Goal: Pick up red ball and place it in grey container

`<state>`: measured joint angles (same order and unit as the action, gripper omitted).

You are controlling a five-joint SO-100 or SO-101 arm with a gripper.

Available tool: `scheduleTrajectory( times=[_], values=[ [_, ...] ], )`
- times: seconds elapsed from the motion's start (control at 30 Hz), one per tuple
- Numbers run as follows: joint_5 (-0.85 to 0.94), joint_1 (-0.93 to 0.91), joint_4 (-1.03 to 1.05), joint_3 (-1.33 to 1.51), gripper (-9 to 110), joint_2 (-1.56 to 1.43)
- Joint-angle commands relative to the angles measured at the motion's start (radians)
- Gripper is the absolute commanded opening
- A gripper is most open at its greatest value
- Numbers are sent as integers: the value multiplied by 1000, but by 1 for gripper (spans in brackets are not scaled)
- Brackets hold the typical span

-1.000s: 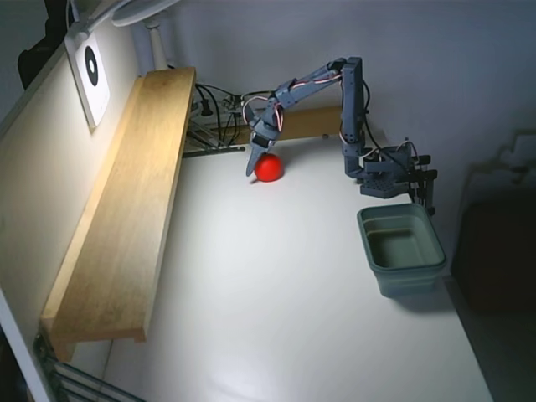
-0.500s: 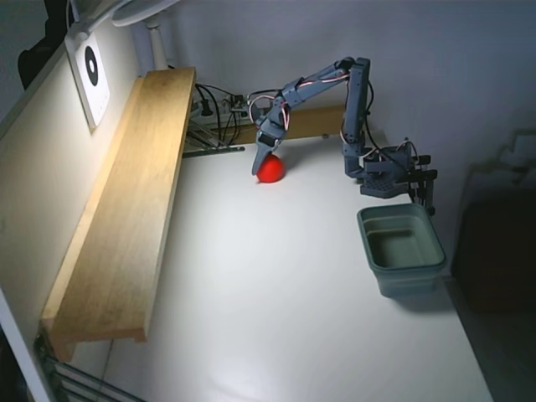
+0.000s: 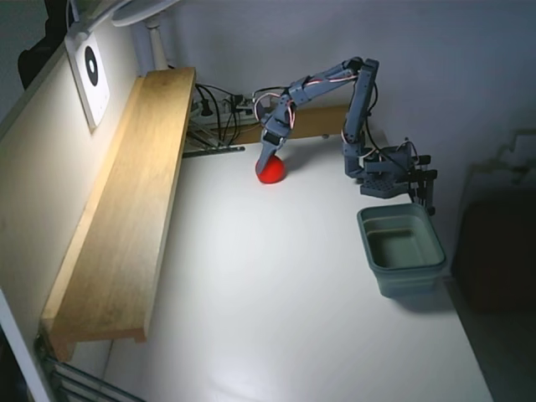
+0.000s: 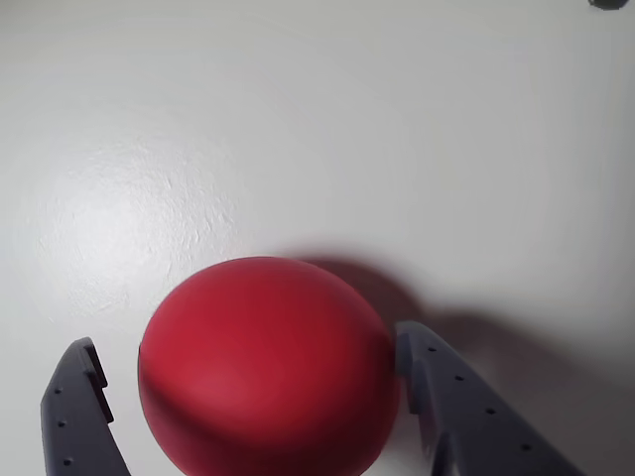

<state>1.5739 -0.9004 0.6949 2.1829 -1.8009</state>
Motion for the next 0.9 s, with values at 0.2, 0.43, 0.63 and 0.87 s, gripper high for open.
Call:
scheduleTrajectory(
  times=[0.2,0.43,0.63,0.87],
  values=[
    [-3,-19,17,3,38,-50],
    [-3,-19,13,6,38,-48],
    [-3,-19,-45,42,38,-27],
    [-3,-19,-103,76,38,-3]
  ],
)
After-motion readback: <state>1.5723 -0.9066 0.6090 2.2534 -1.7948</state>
